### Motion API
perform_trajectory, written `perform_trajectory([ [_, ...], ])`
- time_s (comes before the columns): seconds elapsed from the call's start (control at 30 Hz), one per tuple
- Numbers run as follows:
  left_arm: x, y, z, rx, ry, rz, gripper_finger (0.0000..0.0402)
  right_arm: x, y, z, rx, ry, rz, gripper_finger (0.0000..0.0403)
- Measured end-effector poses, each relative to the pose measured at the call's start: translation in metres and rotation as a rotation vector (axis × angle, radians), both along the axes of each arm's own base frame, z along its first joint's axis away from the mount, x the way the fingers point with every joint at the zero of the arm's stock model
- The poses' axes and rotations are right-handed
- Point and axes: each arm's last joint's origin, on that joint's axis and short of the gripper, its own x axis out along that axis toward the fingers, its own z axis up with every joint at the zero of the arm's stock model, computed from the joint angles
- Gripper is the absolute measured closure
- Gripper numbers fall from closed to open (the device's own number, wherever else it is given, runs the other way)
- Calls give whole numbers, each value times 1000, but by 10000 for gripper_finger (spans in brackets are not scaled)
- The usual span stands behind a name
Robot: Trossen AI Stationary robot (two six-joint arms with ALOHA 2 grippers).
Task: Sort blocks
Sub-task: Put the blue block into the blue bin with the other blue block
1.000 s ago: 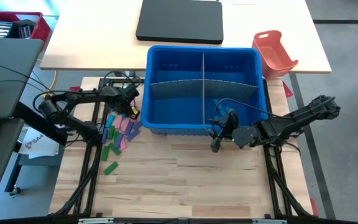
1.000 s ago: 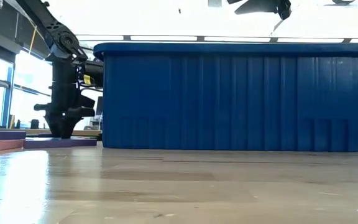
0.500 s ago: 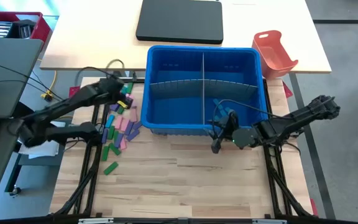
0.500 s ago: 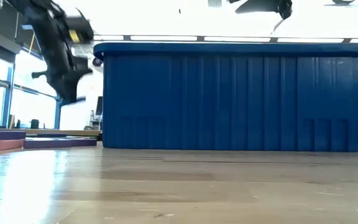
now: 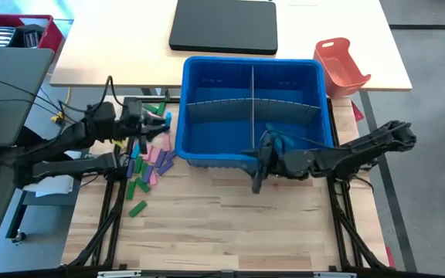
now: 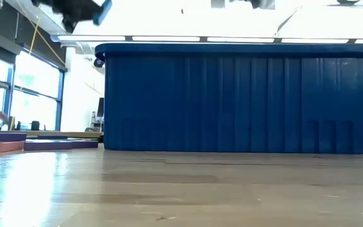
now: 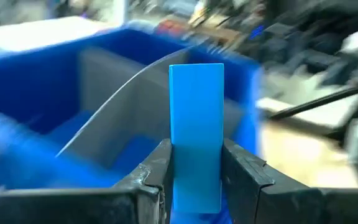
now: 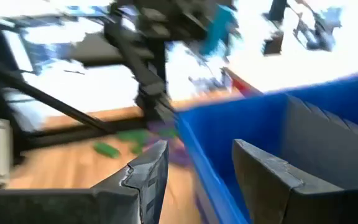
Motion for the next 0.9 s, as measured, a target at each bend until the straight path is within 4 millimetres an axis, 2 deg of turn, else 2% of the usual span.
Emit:
perform_trajectory([
  [0.1,14,-10,-2,40,-82,-106,312,14,3,0,-78,-92,63,229],
  [0.27,40,-27,-8,100,-157,-219,312,31,2,-4,-208,-173,66,229],
  [0.5,83,-54,-20,200,-176,-293,312,39,-15,-7,-167,-204,7,223],
  [0.67,109,-64,-35,272,-154,-275,312,42,-26,-5,-159,-235,94,191],
  [0.9,130,-66,-45,255,-193,-232,312,43,-32,-5,-164,-239,176,141],
])
